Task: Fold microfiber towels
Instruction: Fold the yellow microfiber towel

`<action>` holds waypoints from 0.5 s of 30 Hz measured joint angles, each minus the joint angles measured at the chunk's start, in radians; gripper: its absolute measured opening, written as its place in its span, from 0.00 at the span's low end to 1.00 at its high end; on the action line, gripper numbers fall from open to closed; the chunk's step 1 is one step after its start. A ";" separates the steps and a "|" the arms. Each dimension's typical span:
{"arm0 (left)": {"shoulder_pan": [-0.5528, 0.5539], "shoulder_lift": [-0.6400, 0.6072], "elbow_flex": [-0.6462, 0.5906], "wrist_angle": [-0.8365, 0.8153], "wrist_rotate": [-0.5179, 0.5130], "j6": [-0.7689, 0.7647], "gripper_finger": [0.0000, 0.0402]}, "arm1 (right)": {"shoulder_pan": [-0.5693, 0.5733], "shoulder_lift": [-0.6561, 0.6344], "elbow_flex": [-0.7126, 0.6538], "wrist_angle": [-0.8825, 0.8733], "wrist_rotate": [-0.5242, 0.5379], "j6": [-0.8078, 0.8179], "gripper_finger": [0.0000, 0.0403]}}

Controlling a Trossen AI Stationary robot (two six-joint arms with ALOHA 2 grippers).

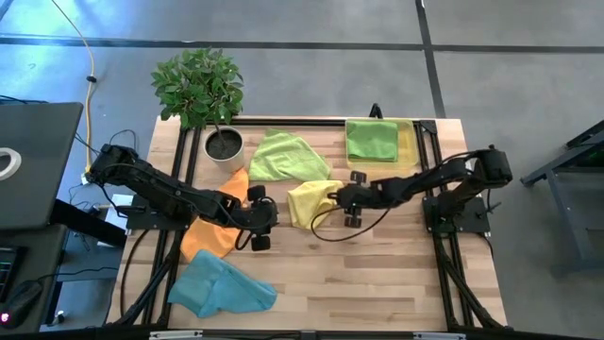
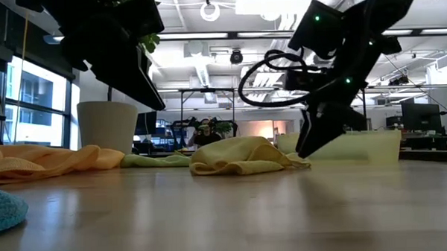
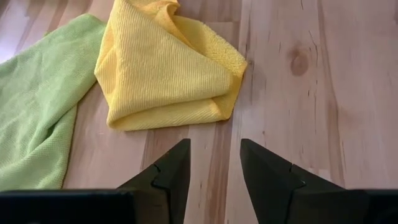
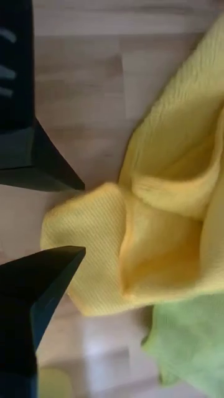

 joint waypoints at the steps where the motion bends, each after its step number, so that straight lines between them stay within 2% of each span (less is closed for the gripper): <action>1: 0.001 0.000 0.000 0.000 0.000 0.000 0.32 | -0.005 0.000 -0.012 0.018 -0.002 0.001 0.36; 8: 0.010 0.000 0.000 0.001 0.000 -0.020 0.32 | -0.043 0.013 -0.038 0.071 -0.052 -0.001 0.36; 15: 0.010 0.000 0.000 0.000 0.000 -0.024 0.32 | -0.066 0.081 -0.036 0.126 -0.069 -0.008 0.36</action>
